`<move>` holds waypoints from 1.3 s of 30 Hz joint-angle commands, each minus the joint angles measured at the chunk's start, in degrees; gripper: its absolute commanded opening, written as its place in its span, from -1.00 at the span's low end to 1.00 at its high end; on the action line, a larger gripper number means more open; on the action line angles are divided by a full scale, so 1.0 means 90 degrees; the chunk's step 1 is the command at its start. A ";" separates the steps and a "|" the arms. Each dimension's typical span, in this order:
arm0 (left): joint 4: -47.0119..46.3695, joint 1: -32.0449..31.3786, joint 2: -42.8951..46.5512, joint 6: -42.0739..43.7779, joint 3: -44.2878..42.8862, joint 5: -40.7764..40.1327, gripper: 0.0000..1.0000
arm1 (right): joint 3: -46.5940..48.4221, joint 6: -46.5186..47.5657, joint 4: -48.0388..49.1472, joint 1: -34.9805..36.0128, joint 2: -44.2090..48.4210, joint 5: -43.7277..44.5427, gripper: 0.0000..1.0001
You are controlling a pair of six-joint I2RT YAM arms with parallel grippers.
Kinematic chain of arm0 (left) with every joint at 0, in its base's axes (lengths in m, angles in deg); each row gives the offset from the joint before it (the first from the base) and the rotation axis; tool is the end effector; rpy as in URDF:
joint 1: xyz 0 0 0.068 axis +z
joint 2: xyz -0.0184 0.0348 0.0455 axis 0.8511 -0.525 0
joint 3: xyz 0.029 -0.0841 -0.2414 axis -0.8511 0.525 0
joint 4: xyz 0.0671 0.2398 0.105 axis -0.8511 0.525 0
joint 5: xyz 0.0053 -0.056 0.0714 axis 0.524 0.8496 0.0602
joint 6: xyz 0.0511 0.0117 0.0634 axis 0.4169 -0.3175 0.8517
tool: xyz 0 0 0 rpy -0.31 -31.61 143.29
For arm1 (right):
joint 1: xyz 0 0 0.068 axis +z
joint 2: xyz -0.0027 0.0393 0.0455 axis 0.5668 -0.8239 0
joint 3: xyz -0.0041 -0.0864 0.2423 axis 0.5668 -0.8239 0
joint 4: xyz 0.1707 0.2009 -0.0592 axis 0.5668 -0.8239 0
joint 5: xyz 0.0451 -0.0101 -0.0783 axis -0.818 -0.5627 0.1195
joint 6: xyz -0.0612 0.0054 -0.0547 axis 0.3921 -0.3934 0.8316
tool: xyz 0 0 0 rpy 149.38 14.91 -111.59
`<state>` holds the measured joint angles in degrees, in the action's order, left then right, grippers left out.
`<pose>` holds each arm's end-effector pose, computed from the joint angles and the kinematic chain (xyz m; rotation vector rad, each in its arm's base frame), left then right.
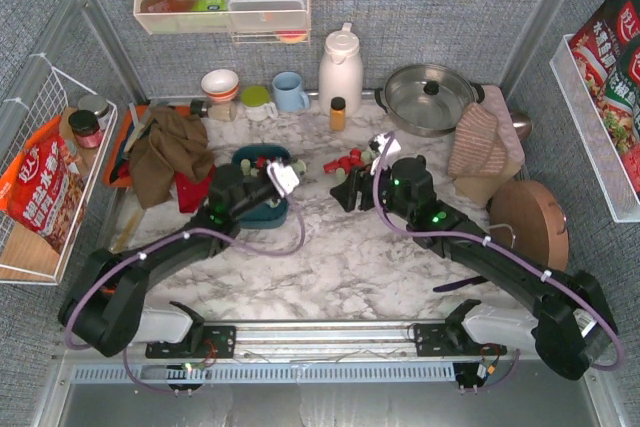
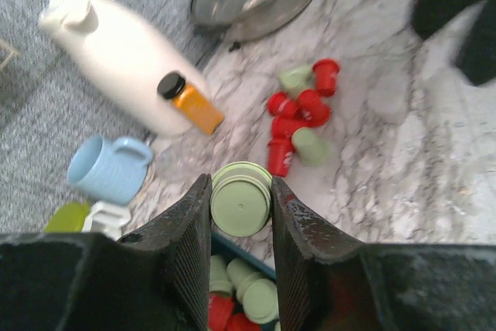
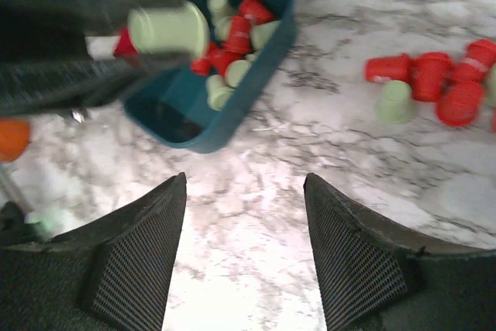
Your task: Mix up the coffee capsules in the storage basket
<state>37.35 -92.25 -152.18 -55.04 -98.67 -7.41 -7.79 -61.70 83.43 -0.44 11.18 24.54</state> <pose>0.2518 -0.2045 0.2296 1.0700 1.1104 -0.3895 0.2606 0.1892 0.2718 -0.3100 1.7939 0.8327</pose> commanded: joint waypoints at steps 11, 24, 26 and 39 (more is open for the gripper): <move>0.7107 0.1133 -0.0644 0.2630 -0.2219 -0.0112 -0.48 | 0.0256 0.0665 -0.1012 -0.0028 -0.0635 0.1590 0.33; 0.7013 0.1537 -0.0719 0.2845 -0.1844 -0.0142 0.17 | 0.3007 0.0688 -0.2082 -0.0158 -0.4057 0.2492 0.37; 0.6897 0.1540 -0.0658 0.2852 -0.1757 -0.0152 0.33 | 0.3495 0.0764 -0.2335 -0.0187 -0.4487 0.2578 0.33; 0.5710 0.1535 0.0203 0.2427 -0.1486 0.0381 0.98 | 0.4855 0.1122 -0.3168 -0.0337 -0.5744 0.2998 0.08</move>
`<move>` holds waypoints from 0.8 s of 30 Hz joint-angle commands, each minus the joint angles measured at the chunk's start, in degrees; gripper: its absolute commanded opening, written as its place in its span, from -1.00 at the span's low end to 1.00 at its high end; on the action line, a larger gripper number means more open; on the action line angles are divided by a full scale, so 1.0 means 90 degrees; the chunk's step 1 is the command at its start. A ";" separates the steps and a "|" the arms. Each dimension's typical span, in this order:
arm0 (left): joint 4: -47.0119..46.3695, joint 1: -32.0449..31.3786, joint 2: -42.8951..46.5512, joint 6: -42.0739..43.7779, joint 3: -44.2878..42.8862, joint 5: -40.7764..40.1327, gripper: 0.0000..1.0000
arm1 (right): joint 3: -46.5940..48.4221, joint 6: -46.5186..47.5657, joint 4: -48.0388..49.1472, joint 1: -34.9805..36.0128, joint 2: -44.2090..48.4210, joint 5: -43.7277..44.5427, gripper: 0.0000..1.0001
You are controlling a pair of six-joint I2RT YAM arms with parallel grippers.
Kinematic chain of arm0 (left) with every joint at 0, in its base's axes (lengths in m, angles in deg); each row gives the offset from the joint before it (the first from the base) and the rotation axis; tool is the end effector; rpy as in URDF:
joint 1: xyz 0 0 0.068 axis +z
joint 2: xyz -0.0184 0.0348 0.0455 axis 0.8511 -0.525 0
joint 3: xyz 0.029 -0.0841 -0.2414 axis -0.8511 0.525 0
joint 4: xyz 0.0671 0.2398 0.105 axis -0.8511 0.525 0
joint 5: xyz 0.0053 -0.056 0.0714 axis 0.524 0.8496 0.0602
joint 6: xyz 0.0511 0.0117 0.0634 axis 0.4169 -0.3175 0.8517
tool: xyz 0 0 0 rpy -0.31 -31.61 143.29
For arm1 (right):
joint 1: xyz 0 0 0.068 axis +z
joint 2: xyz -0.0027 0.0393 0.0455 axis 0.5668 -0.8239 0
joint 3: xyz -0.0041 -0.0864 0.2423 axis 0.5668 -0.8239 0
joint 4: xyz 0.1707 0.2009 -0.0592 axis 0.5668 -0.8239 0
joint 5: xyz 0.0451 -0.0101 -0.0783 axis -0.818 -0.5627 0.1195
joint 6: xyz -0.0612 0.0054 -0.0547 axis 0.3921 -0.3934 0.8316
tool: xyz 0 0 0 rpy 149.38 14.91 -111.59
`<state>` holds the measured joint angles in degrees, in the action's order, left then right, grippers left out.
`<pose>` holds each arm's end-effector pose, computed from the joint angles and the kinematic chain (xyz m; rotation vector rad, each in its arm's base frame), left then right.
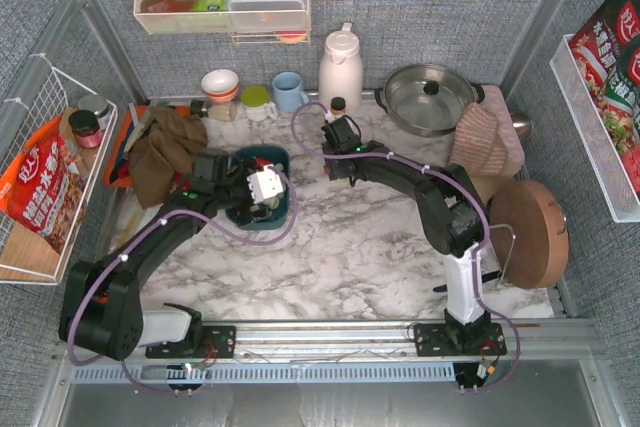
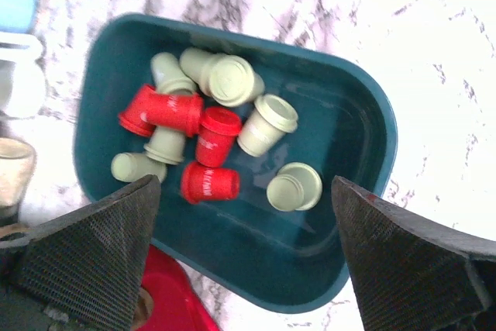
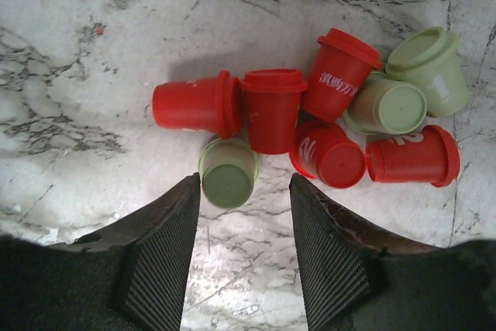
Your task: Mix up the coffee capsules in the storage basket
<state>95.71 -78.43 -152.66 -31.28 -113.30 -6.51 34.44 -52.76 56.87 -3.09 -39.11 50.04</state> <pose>0.2850 -0.1365 0.1910 1.4888 1.6518 -0.1912 0.4226 0.2338 0.1547 -0.2332 2.2971 0.0442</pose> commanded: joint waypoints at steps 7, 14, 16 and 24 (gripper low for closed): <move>-0.2107 -0.0001 0.0868 -0.0686 0.0591 0.0447 0.99 | 0.0383 0.0215 -0.0109 -0.0075 -0.0490 -0.0059 0.04; -0.3212 -0.0003 0.1096 -0.1324 0.0893 0.0780 0.99 | 0.0329 0.0109 -0.0098 -0.0095 -0.0370 -0.0208 -0.36; -0.3647 0.0002 0.1096 -0.1583 0.1005 0.0908 0.99 | 0.0168 0.0064 -0.0083 -0.0095 -0.0155 -0.0237 -0.45; -0.5833 -0.0164 0.0612 -0.2948 0.1573 0.1523 0.98 | -0.1213 -0.0283 0.0495 -0.0095 0.1671 -0.0923 -0.63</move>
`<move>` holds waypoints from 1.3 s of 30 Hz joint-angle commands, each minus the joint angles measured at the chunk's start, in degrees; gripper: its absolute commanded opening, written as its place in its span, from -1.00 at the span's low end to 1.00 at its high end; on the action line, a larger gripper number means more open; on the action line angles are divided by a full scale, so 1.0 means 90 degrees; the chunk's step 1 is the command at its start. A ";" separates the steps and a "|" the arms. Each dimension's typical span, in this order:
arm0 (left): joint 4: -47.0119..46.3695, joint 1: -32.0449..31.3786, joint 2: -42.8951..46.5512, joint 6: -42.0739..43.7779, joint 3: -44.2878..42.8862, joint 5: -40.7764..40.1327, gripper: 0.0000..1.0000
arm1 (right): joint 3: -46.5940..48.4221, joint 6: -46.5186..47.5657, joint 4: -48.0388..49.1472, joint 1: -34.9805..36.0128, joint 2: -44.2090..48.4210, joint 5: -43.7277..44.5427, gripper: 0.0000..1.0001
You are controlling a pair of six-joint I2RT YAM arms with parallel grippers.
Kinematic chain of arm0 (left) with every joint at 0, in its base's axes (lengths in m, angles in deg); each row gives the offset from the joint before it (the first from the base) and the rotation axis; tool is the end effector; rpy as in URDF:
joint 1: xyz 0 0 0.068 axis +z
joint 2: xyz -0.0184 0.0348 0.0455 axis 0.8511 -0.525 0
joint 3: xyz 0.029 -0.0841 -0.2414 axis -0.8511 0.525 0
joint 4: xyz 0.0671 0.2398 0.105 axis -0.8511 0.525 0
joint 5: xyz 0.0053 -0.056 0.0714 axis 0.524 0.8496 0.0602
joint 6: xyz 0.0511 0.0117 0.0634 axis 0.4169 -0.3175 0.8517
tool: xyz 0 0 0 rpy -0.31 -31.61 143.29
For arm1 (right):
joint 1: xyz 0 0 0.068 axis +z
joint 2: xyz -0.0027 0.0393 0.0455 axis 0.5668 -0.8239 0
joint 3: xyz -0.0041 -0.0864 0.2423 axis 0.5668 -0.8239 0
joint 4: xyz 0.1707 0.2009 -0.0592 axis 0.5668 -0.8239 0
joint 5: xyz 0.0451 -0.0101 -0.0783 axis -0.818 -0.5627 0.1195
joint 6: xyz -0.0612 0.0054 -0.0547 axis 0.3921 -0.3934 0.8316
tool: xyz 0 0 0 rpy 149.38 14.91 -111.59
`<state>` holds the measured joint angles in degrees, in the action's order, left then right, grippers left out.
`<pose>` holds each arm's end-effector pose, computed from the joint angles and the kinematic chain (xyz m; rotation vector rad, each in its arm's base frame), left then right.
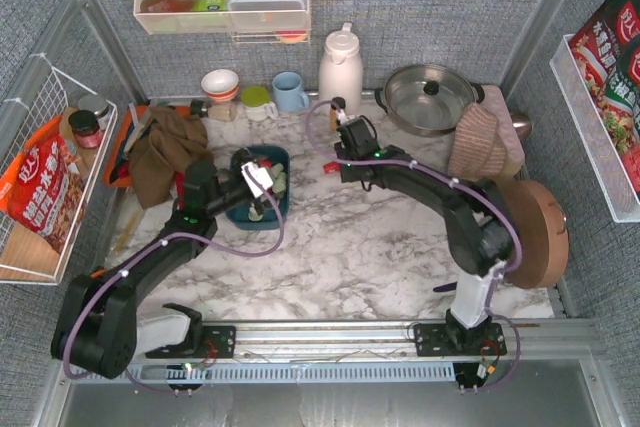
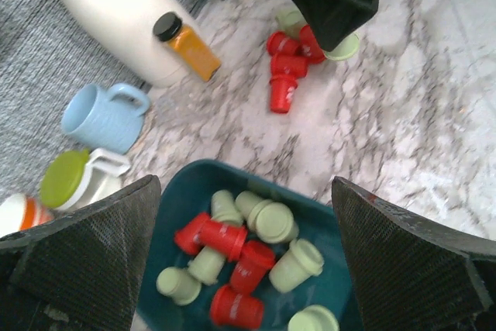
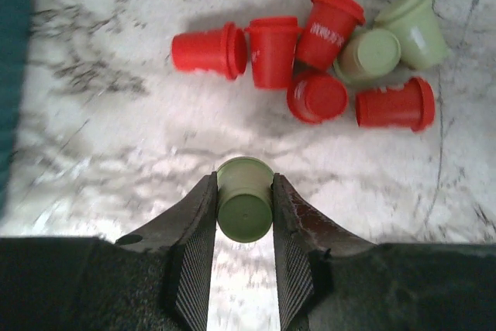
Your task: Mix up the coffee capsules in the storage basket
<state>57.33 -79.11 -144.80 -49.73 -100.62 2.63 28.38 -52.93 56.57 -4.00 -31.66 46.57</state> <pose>0.2696 -0.1452 0.2330 1.1444 1.2545 -0.3332 0.4026 0.2180 0.1746 -0.2379 2.2959 0.1132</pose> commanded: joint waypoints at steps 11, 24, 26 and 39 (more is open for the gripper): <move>-0.2008 -0.1104 -0.1010 -0.0941 0.0261 0.0518 0.99 | -0.3677 -0.1102 0.4211 0.0026 0.3286 -0.3675 -0.64; -0.2299 -0.1392 -0.1221 -0.0870 0.0312 0.0817 0.95 | -0.4036 -0.1578 0.5102 0.0188 0.3531 -0.4382 -0.64; -0.2446 -0.1424 -0.1194 -0.0866 0.0374 0.0928 0.76 | -0.4020 -0.1583 0.5108 0.0219 0.3512 -0.4397 -0.64; -0.2482 -0.1583 -0.1055 -0.0816 0.0401 0.1203 0.00 | -0.3987 -0.1583 0.5161 0.0319 0.3492 -0.4405 -0.64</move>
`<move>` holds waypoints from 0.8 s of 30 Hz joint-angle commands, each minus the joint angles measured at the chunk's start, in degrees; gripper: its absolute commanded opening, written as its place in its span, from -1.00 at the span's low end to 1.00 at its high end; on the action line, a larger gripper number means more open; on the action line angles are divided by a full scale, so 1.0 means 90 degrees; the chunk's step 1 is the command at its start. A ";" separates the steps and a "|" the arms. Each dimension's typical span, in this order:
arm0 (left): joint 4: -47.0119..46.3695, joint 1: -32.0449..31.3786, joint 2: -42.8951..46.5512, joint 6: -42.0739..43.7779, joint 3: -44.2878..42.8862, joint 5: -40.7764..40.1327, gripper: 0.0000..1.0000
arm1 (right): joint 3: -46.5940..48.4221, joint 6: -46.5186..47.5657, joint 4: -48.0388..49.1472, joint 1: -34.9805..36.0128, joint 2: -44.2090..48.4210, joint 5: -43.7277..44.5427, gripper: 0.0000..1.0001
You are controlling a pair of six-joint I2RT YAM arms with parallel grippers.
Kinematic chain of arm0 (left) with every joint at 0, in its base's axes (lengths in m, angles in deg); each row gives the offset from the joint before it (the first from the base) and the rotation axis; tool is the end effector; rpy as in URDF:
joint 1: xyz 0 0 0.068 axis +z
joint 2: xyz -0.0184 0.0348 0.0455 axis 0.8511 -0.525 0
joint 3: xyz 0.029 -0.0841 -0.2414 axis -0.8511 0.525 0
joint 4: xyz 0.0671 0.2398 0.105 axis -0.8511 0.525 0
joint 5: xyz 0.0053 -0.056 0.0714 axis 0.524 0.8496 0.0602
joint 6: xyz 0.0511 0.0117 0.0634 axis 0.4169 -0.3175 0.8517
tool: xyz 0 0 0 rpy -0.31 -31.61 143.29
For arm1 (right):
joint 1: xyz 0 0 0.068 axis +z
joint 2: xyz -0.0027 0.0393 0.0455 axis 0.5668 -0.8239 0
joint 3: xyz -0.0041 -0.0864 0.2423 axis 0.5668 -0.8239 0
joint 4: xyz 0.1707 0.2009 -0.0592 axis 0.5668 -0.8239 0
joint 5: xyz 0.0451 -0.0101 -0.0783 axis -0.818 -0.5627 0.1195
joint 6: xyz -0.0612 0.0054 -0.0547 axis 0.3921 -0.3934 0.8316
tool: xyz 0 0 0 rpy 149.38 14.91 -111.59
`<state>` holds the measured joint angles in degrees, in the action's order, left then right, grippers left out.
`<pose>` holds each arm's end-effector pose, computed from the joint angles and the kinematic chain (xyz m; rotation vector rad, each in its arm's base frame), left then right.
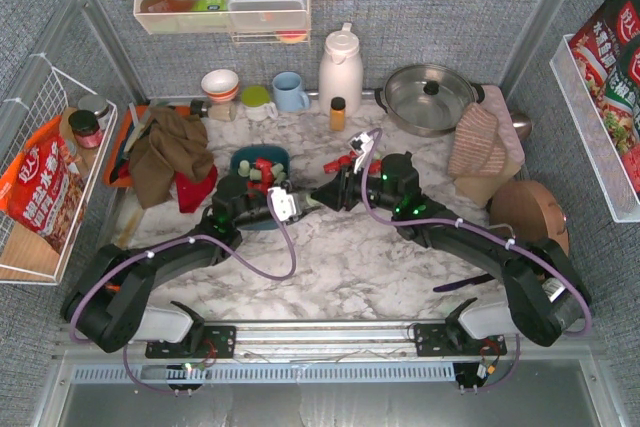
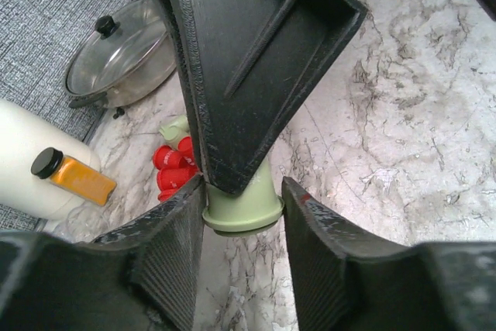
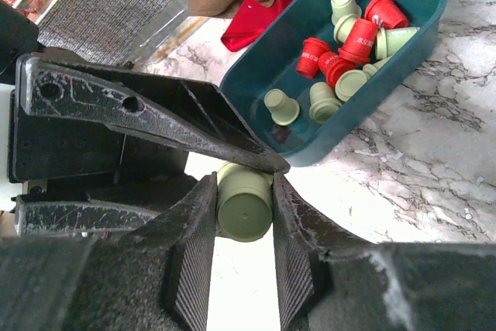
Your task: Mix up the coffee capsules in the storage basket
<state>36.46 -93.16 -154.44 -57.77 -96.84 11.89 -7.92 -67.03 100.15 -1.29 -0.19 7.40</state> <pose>0.2260 -0.2171 0.2084 1.2787 1.0015 -0.7122 0.2758 0.2178 0.2499 -0.4604 1.7222 1.1492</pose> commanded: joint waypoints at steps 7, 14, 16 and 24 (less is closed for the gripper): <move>0.0562 -0.0017 0.0052 0.0364 -0.0244 -0.0105 -0.39 | 0.0089 0.0053 0.0138 0.0018 0.0054 -0.0001 -0.32; 0.3691 0.0074 0.0018 0.1756 -0.1182 -0.1020 -0.48 | 0.0249 0.0384 -0.0698 0.0018 0.0420 0.0672 0.22; 0.5208 0.0235 -0.0210 0.2515 -0.1684 -0.1363 -0.47 | 0.0324 0.0548 -0.1145 0.0018 0.0569 0.1070 0.24; 0.7706 0.1274 -0.0772 0.3375 -0.2579 -0.2337 -0.48 | 0.0773 0.0901 -0.2410 -0.0001 0.0523 0.2207 0.27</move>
<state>93.81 -85.45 -162.22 -31.83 -118.35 -6.12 -2.04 -61.11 84.00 -1.32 5.21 22.09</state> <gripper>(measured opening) 0.455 0.631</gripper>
